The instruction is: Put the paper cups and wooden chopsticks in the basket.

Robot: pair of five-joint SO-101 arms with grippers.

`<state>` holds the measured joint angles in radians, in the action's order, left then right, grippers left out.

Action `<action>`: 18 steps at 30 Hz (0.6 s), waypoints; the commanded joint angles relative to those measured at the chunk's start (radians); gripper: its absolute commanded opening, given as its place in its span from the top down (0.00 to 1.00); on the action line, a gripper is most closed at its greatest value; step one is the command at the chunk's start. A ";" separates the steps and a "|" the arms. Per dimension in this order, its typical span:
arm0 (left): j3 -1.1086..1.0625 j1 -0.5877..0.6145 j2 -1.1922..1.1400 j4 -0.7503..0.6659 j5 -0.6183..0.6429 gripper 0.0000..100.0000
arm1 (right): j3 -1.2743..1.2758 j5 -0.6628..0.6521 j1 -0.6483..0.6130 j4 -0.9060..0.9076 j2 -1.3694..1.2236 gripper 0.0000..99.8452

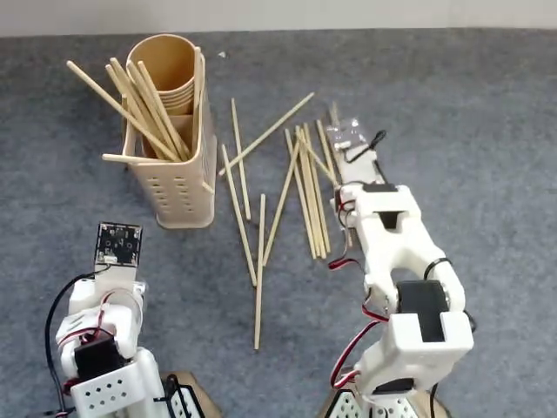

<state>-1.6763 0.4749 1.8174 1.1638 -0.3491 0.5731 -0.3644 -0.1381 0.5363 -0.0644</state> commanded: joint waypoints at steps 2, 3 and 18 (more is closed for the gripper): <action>-0.015 -0.008 0.002 -0.002 -0.006 0.83 | -0.015 -0.009 -0.013 -0.013 0.348 0.99; -0.015 -0.008 0.002 -0.002 -0.006 0.83 | -0.016 -0.008 -0.021 -0.028 0.426 0.99; -0.016 -0.041 0.002 0.000 -0.006 0.83 | 0.136 0.046 -0.355 -0.659 0.875 0.99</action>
<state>-1.6763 0.4473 1.8174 1.1638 -0.3491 0.6882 -0.3598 -0.4404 -0.0054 0.7764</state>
